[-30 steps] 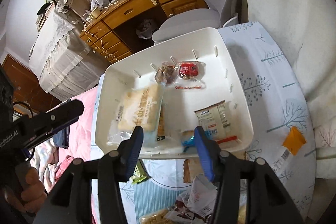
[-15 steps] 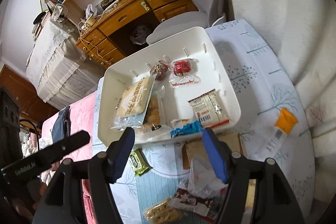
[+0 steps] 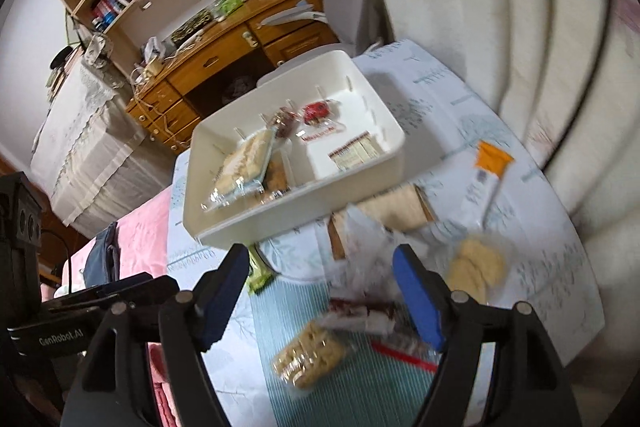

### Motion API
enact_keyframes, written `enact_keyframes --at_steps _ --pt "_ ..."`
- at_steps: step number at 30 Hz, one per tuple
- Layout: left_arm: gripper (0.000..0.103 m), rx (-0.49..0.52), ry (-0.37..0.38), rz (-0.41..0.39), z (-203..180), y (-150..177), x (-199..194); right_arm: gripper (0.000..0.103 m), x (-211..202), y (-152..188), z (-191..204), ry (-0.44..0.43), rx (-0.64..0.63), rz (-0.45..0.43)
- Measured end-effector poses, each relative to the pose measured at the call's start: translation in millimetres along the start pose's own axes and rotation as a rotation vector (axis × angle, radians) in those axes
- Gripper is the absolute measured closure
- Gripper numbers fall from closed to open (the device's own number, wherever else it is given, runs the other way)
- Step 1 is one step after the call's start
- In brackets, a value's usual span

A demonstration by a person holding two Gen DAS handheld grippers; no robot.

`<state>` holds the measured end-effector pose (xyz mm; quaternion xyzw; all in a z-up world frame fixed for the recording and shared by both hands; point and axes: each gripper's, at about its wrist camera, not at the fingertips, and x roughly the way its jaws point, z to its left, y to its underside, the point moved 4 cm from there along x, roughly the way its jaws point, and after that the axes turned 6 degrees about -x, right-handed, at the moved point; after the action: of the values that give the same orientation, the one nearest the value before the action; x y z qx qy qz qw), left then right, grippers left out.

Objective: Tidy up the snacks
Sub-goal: 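Move the left gripper to the clear bag of yellow puffs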

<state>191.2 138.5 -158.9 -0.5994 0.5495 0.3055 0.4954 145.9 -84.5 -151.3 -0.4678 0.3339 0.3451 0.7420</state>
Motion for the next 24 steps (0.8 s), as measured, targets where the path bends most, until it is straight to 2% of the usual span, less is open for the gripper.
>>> enact_keyframes --at_steps 10,18,24 --pt "0.026 0.098 -0.053 0.066 1.9 37.7 14.6 0.028 -20.8 63.7 -10.6 0.101 0.075 -0.026" --pt "0.026 0.211 -0.108 0.124 -5.7 61.0 40.2 0.028 -22.6 101.1 -22.9 0.164 0.046 -0.042" --pt "0.025 0.265 -0.113 0.194 -14.9 72.6 66.0 0.028 -13.0 117.6 -34.2 0.176 0.005 -0.057"
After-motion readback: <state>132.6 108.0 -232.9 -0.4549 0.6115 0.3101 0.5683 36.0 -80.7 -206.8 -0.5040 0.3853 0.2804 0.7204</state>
